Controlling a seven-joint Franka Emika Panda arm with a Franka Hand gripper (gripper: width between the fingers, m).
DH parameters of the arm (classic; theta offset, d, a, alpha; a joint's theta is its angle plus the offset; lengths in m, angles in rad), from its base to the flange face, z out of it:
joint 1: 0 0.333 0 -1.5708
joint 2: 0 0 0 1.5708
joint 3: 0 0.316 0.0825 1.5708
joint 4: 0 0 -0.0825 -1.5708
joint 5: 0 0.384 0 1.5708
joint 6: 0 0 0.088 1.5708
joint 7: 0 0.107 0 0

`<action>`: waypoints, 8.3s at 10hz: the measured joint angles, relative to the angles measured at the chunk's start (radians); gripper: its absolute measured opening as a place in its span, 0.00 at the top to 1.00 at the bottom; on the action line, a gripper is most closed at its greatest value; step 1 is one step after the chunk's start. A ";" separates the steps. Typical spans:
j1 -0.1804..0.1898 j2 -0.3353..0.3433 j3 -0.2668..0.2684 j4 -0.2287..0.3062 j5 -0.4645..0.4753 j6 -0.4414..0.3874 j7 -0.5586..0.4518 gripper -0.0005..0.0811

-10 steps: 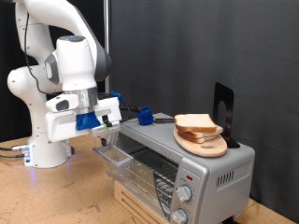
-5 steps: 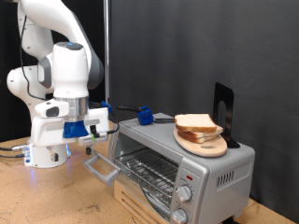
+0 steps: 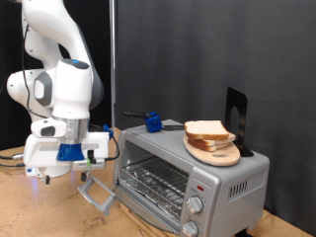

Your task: Make a piece of toast with the oven

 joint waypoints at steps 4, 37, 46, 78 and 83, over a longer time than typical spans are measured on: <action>-0.035 0.124 -0.018 0.023 -0.227 0.113 0.175 0.16; -0.196 -0.212 0.141 0.283 1.145 -0.555 -0.957 0.16; -0.088 -0.290 0.183 0.349 1.103 -0.753 -1.398 0.16; -0.011 -0.473 0.447 0.077 1.018 -0.478 -1.548 0.16; -0.008 -0.471 0.507 -0.008 1.085 -0.356 -1.520 0.16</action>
